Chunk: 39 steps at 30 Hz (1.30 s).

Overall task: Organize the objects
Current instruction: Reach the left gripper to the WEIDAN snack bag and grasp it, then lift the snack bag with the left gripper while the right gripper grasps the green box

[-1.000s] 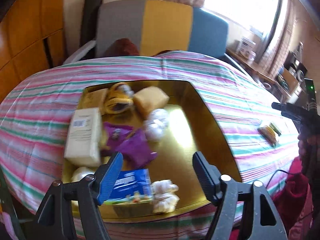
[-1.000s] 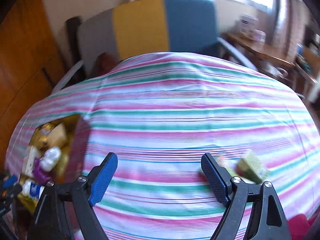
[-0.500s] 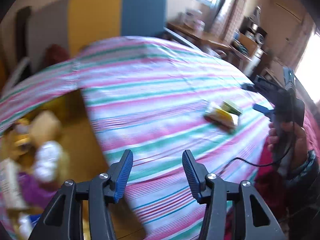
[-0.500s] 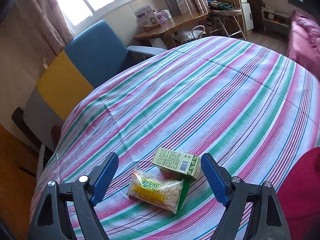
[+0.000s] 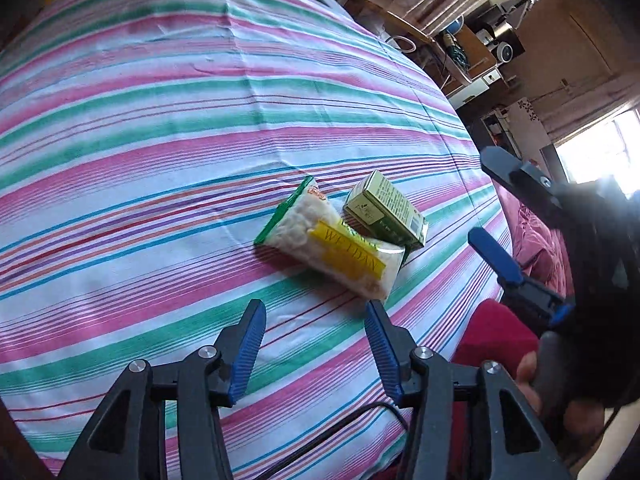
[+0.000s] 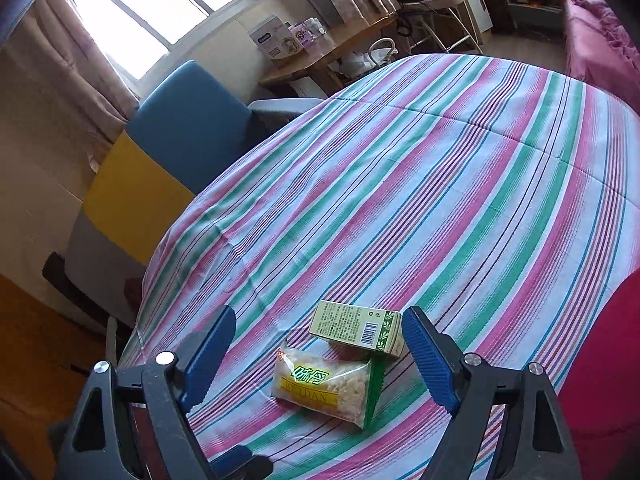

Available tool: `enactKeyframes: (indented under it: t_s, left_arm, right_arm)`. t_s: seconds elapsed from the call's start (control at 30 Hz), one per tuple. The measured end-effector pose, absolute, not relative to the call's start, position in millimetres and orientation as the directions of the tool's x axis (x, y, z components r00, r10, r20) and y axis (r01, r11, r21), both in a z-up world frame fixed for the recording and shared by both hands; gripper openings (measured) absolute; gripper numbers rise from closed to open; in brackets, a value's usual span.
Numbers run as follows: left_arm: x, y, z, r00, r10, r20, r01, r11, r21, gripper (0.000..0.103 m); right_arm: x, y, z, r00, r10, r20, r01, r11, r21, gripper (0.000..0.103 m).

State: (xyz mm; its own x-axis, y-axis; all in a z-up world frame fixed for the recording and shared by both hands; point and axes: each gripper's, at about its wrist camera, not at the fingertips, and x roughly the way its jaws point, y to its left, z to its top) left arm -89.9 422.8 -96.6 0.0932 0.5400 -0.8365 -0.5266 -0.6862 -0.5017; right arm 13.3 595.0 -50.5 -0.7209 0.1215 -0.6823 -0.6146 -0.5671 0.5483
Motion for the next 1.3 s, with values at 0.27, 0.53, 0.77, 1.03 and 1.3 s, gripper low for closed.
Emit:
enactKeyframes:
  t_s: [0.27, 0.53, 0.77, 1.03, 1.3]
  left_arm:
    - [-110.6, 469.6, -111.5, 0.082, 0.528, -0.846, -0.434, -0.745, -0.507, 0.066]
    - [-95.8, 511.0, -114.1, -0.045, 0.408, -0.912, -0.640, -0.713, -0.287, 0.071]
    - [-83.5, 499.5, -112.6, -0.129, 0.345, -0.930, -0.743, -0.655, -0.140, 0.045]
    - [-76.0, 432.2, -110.0, -0.146, 0.376, -0.915, -0.758, -0.637, -0.141, 0.044]
    - [-64.0, 349.1, -109.1, -0.138, 0.423, -0.896, -0.718, -0.665, -0.204, 0.043]
  right_arm:
    - [15.6, 598.8, -51.6, -0.744, 0.103, -0.660, -0.596, -0.547, 0.588, 0.086]
    - [18.4, 604.6, -54.7, -0.758, 0.091, -0.646, -0.590, -0.515, 0.621, 0.087]
    - [15.2, 605.7, -60.1, -0.744, 0.070, -0.664, -0.601, -0.506, 0.619, 0.087]
    - [6.7, 602.8, -69.8, -0.696, 0.041, -0.716, -0.622, -0.532, 0.575, 0.087]
    - [-10.0, 593.4, -74.4, -0.588, 0.069, -0.806, -0.664, -0.611, 0.432, 0.087]
